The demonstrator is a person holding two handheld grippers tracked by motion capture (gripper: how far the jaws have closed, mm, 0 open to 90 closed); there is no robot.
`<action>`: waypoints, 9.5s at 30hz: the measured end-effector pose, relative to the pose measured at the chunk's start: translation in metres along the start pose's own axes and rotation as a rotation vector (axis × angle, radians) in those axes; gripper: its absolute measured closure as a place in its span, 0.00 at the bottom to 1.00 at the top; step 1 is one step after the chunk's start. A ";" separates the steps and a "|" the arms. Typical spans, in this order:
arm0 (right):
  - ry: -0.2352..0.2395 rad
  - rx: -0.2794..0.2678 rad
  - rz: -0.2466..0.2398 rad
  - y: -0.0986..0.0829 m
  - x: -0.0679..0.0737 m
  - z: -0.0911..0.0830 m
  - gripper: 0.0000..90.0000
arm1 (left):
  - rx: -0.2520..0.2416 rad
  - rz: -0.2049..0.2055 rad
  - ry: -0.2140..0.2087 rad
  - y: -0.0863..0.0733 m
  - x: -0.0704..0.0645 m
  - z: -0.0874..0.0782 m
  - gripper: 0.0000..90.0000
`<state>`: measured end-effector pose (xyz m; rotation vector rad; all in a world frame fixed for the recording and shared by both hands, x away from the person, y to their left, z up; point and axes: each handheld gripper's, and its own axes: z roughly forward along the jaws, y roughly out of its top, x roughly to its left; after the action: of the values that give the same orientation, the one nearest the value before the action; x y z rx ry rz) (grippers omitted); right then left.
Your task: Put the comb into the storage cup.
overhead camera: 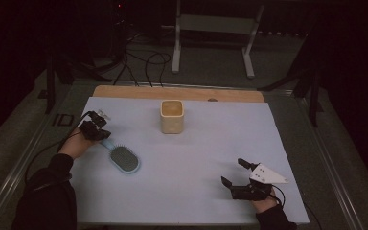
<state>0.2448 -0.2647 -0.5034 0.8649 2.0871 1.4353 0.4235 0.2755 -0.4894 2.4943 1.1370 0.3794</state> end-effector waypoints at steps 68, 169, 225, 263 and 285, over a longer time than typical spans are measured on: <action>0.001 0.010 -0.006 0.002 0.002 0.004 0.11 | 0.116 0.011 -0.093 -0.077 -0.096 -0.099 0.75; 0.007 -0.001 -0.005 0.002 0.001 0.003 0.11 | 0.299 0.077 -0.173 -0.045 -0.090 -0.039 0.78; 0.011 -0.006 -0.003 0.003 0.001 0.003 0.11 | -0.275 -0.001 -0.119 0.035 -0.111 -0.104 0.78; 0.013 -0.007 -0.010 0.003 0.001 0.003 0.11 | -0.520 -0.027 -0.177 0.112 -0.126 -0.101 0.78; 0.015 -0.012 -0.010 0.003 0.000 0.003 0.11 | -0.671 -0.010 -0.231 0.160 -0.131 -0.091 0.78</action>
<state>0.2471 -0.2619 -0.5014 0.8402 2.0886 1.4520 0.4105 0.0987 -0.3495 1.8828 0.7647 0.3801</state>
